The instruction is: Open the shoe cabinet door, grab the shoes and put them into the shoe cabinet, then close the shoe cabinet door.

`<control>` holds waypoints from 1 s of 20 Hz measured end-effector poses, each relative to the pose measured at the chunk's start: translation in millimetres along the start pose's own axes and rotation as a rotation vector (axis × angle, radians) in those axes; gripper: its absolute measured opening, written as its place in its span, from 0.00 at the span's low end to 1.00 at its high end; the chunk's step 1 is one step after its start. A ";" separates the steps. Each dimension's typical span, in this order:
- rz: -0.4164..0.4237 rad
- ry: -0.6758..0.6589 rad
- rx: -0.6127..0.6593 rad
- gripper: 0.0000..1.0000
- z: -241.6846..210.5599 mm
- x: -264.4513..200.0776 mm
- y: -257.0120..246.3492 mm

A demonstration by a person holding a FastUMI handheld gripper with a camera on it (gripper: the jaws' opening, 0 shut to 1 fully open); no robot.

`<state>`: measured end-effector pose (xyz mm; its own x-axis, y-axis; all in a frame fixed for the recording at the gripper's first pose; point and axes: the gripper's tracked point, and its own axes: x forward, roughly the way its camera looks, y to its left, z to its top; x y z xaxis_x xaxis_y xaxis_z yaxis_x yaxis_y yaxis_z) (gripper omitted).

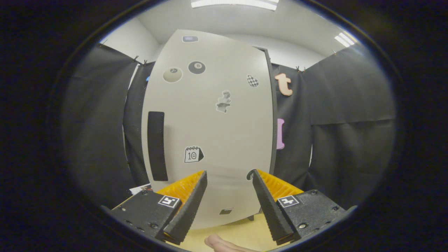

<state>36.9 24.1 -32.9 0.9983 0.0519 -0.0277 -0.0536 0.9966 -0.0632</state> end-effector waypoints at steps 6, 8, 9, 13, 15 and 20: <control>0.059 -0.020 0.033 0.88 -4.5 -61.5 -6.5; 0.042 0.000 0.046 0.87 -12.8 -80.8 -14.8; 0.025 0.004 0.055 0.87 -16.8 -89.4 -21.1; -0.043 0.009 0.120 0.89 -28.9 -123.6 -41.9; -0.038 -0.012 0.123 0.92 -23.7 -130.3 -38.2; -0.012 -0.066 0.073 0.93 -12.8 -151.4 -23.5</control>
<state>-113.3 -7.9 -40.0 0.9984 0.0419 0.0390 -0.0423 0.9991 0.0100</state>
